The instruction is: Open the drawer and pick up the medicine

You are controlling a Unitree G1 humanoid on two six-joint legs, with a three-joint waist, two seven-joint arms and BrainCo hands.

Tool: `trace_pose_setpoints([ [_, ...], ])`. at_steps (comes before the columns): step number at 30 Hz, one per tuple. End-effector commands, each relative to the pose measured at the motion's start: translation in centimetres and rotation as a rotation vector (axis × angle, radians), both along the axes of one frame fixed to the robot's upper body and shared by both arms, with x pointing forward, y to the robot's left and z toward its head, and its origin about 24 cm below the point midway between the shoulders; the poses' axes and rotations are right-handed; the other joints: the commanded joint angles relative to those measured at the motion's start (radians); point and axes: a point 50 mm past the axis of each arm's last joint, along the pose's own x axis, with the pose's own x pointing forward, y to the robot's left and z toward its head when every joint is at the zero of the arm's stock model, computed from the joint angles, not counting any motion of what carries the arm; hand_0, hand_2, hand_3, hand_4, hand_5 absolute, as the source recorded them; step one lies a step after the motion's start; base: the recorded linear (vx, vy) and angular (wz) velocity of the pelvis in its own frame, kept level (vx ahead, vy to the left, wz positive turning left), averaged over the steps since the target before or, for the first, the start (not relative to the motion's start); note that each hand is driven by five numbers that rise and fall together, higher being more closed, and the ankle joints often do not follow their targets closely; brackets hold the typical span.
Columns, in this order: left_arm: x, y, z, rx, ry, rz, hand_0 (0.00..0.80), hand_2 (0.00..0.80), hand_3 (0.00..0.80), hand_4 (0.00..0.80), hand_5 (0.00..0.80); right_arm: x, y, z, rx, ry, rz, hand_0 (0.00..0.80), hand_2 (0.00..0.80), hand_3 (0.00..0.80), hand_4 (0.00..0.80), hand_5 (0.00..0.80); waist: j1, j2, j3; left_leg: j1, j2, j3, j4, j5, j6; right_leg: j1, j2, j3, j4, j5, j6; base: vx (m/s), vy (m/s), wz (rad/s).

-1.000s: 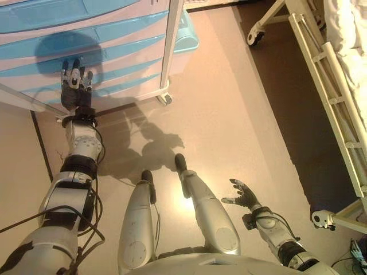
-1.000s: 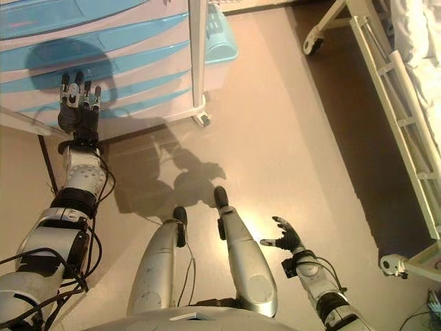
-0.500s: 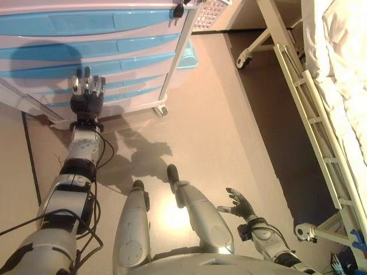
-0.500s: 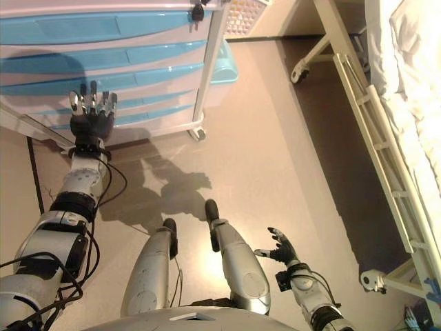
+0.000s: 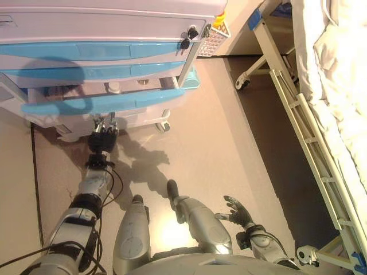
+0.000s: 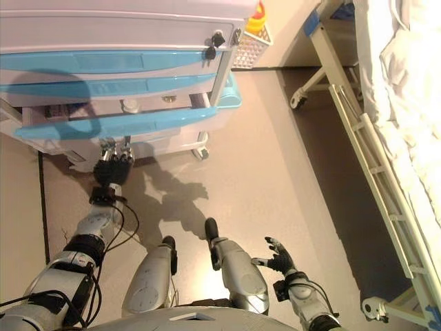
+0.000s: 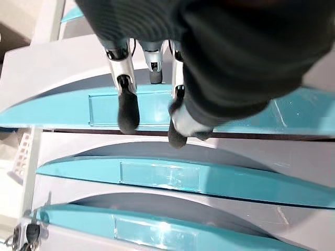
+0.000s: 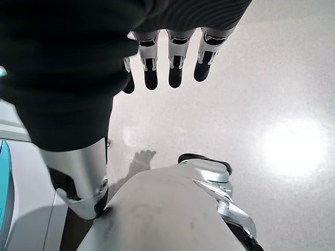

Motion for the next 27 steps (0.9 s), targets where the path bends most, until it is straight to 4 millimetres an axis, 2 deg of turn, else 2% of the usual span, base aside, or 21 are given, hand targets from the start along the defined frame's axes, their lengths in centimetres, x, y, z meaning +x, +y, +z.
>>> trace_pose_setpoints([
  [1,1.2,-7.1,17.1,0.001,-1.076,-0.396,0.800,0.800,0.800,0.800,0.800,-6.8,0.6,-2.0,0.004,0.181,0.072,0.000,0.000,0.000,0.000,0.000,0.013,0.040,-0.156,-0.111,-0.057,-0.049,0.044,-0.007,0.010,0.035,0.008,0.009,-0.033,0.030,0.029,-0.062,-0.024,0.06],
  [4,0.7,-6.9,13.8,-0.055,-0.951,-0.352,0.800,0.800,0.800,0.800,0.800,-6.3,0.7,-1.8,0.006,0.158,0.059,0.000,0.000,0.000,0.000,0.000,0.027,0.048,-0.145,-0.110,-0.055,-0.059,0.033,0.000,0.002,0.032,0.006,-0.005,-0.029,0.020,0.027,-0.092,-0.009,0.06],
  [7,-1.4,-6.7,7.6,-0.125,-0.775,-0.290,0.800,0.800,0.800,0.800,0.800,-5.1,0.8,-1.3,0.002,0.116,0.045,0.000,0.000,0.000,0.000,0.000,0.051,0.064,-0.125,-0.107,-0.052,-0.074,0.006,0.015,-0.009,0.028,0.001,-0.028,-0.030,0.009,0.023,-0.172,0.033,0.17],
  [10,-4.5,-6.2,1.5,-0.169,-0.574,-0.223,0.800,0.800,0.800,0.800,0.800,-3.9,0.6,-0.7,-0.008,0.077,0.034,0.000,0.000,0.000,0.000,0.000,0.071,0.083,-0.117,-0.090,-0.049,-0.082,-0.035,0.034,-0.015,0.032,-0.004,-0.050,-0.036,-0.005,0.017,-0.145,0.047,0.15],
  [11,-4.7,-6.0,0.9,-0.168,-0.545,-0.207,0.800,0.800,0.800,0.800,0.800,-3.7,0.5,-0.7,-0.011,0.073,0.035,0.000,0.000,0.000,0.000,0.000,0.073,0.085,-0.117,-0.087,-0.048,-0.083,-0.040,0.036,-0.016,0.034,-0.006,-0.053,-0.037,-0.007,0.016,-0.120,0.055,0.17],
  [15,-9.9,-4.3,-5.3,-0.196,-0.305,-0.105,0.800,0.800,0.800,0.800,0.800,-2.3,-0.9,0.2,-0.050,0.030,0.018,0.000,0.000,0.000,0.000,0.000,0.091,0.114,-0.116,-0.056,-0.038,-0.083,-0.107,0.071,-0.024,0.050,-0.015,-0.087,-0.050,-0.024,-0.001,-0.130,0.064,0.20],
  [18,-13.8,-3.3,-8.6,-0.212,-0.133,-0.037,0.800,0.800,0.800,0.800,0.800,-2.0,-2.4,0.5,-0.084,0.020,-0.003,0.000,0.000,0.000,0.000,0.000,0.101,0.138,-0.124,-0.018,-0.033,-0.084,-0.157,0.099,-0.036,0.076,-0.031,-0.121,-0.058,-0.040,-0.013,-0.079,0.085,0.14],
  [19,-15.7,-3.4,-10.0,-0.220,-0.056,-0.022,0.800,0.800,0.800,0.800,0.800,-2.1,-2.9,0.5,-0.099,0.023,-0.008,0.000,0.000,0.000,0.000,0.000,0.106,0.150,-0.131,-0.002,-0.033,-0.083,-0.177,0.111,-0.039,0.089,-0.037,-0.135,-0.060,-0.047,-0.018,-0.040,0.095,0.04],
  [21,-17.9,-3.6,-11.6,-0.222,0.076,-0.014,0.800,0.800,0.800,0.800,0.800,-2.4,-3.6,0.4,-0.121,0.032,-0.010,0.000,0.000,0.000,0.000,0.000,0.112,0.168,-0.144,0.024,-0.031,-0.085,-0.201,0.123,-0.046,0.112,-0.048,-0.158,-0.066,-0.057,-0.024,-0.015,0.077,0.15],
  [27,-22.2,-4.0,-14.3,-0.226,0.354,0.025,0.800,0.800,0.800,0.800,0.800,-3.1,-5.2,0.0,-0.150,0.066,-0.039,0.000,0.000,0.000,0.000,0.000,0.124,0.204,-0.185,0.082,-0.030,-0.085,-0.246,0.138,-0.065,0.175,-0.072,-0.218,-0.102,-0.068,-0.030,0.008,0.056,0.41],
])
